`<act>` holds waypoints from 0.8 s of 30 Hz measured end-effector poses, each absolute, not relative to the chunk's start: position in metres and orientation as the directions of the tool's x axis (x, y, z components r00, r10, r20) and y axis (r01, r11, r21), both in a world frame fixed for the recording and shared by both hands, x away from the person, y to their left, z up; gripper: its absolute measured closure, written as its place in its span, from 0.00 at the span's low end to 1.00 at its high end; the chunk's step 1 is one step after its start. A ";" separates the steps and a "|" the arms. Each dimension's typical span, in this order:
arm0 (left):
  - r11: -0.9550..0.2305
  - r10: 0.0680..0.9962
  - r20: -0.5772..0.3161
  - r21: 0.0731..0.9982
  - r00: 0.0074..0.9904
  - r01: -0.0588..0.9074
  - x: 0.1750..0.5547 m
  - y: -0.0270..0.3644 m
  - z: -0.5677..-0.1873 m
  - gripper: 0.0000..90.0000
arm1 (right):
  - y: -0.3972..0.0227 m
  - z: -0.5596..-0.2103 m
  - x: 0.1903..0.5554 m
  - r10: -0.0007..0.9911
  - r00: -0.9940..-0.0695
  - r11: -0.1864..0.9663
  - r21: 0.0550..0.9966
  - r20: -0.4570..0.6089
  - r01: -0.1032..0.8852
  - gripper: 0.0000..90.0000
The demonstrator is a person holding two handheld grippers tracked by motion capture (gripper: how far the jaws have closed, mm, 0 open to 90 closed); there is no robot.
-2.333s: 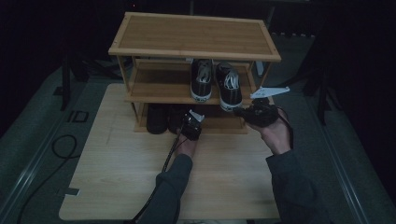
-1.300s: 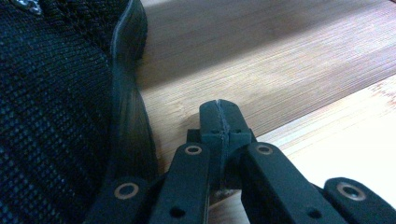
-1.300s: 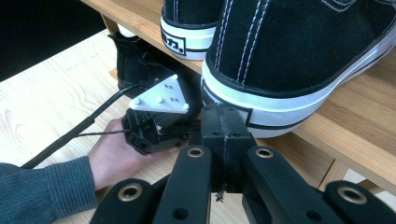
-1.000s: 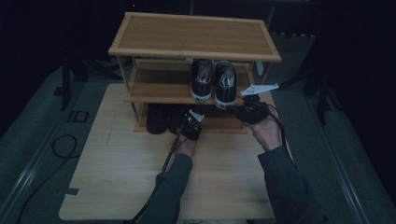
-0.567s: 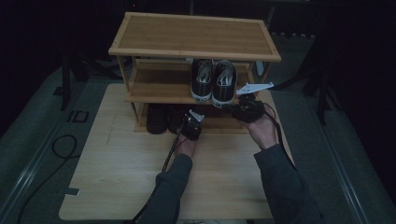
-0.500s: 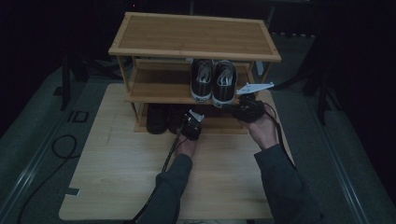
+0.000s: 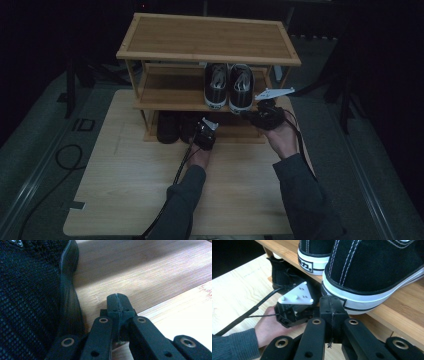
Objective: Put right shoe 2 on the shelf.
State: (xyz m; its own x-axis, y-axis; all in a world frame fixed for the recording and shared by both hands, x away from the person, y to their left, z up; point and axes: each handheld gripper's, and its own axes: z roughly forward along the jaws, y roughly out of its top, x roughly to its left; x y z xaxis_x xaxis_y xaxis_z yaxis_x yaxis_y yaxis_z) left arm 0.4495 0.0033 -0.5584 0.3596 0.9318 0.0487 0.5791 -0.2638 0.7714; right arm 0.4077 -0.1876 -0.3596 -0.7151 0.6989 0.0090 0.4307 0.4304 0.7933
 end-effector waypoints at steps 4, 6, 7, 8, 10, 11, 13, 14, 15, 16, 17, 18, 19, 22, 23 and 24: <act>-0.264 0.932 0.048 0.771 0.360 0.579 0.449 0.003 -0.558 1.00 | -0.189 -0.361 0.411 0.704 -0.710 0.421 0.795 0.017 0.436 1.00; -0.263 0.932 0.048 0.771 0.359 0.579 0.450 0.003 -0.558 1.00 | -0.189 -0.362 0.412 0.706 -0.708 0.424 0.794 0.012 0.436 1.00; -0.263 0.932 0.048 0.771 0.359 0.579 0.450 0.003 -0.558 1.00 | -0.189 -0.362 0.413 0.705 -0.709 0.424 0.794 0.013 0.436 1.00; -0.264 0.932 0.049 0.771 0.360 0.580 0.450 0.003 -0.558 1.00 | -0.189 -0.362 0.413 0.705 -0.709 0.423 0.794 0.015 0.437 1.00; -0.264 0.932 0.049 0.771 0.359 0.580 0.450 0.003 -0.558 1.00 | -0.188 -0.363 0.414 0.706 -0.708 0.421 0.793 0.018 0.440 1.00; -0.264 0.932 0.049 0.771 0.359 0.580 0.450 0.003 -0.558 1.00 | -0.188 -0.363 0.414 0.706 -0.708 0.421 0.793 0.018 0.440 1.00; -0.263 0.932 0.047 0.771 0.360 0.580 0.450 0.003 -0.558 1.00 | -0.188 -0.363 0.415 0.706 -0.708 0.420 0.792 0.022 0.443 1.00; -0.261 0.932 0.045 0.772 0.359 0.580 0.450 0.003 -0.558 1.00 | -0.188 -0.363 0.416 0.704 -0.709 0.421 0.792 0.022 0.443 1.00; -0.261 0.932 0.045 0.772 0.359 0.580 0.450 0.003 -0.558 1.00 | -0.187 -0.364 0.417 0.705 -0.709 0.420 0.791 0.023 0.444 1.00; -0.261 0.932 0.045 0.772 0.359 0.580 0.450 0.003 -0.558 1.00 | -0.187 -0.364 0.417 0.705 -0.709 0.421 0.791 0.022 0.443 1.00; -0.261 0.932 0.045 0.772 0.359 0.580 0.450 0.003 -0.558 1.00 | -0.186 -0.364 0.418 0.706 -0.708 0.424 0.789 0.019 0.444 1.00; -0.261 0.933 0.046 0.772 0.358 0.580 0.450 0.003 -0.558 1.00 | -0.185 -0.364 0.419 0.706 -0.708 0.426 0.788 0.017 0.444 1.00; -0.260 0.933 0.045 0.772 0.358 0.580 0.450 0.003 -0.558 1.00 | -0.184 -0.364 0.420 0.708 -0.706 0.427 0.786 0.017 0.447 1.00; -0.260 0.932 0.045 0.772 0.359 0.580 0.450 0.003 -0.558 1.00 | -0.182 -0.366 0.422 0.705 -0.709 0.428 0.783 0.022 0.451 1.00; -0.260 0.932 0.045 0.772 0.359 0.580 0.450 0.003 -0.558 1.00 | -0.181 -0.366 0.423 0.706 -0.708 0.426 0.782 0.026 0.454 1.00; -0.261 0.932 0.045 0.772 0.359 0.580 0.450 0.003 -0.558 1.00 | -0.181 -0.366 0.423 0.706 -0.708 0.429 0.782 0.023 0.453 1.00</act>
State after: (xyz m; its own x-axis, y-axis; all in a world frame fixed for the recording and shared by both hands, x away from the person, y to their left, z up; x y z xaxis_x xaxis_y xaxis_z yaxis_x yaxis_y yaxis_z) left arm 0.4497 0.0034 -0.5584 0.3590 0.9322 0.0454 0.5802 -0.2610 0.7715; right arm 0.4226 -0.1807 -0.3662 -0.7082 0.7056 0.0234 0.4528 0.4285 0.7819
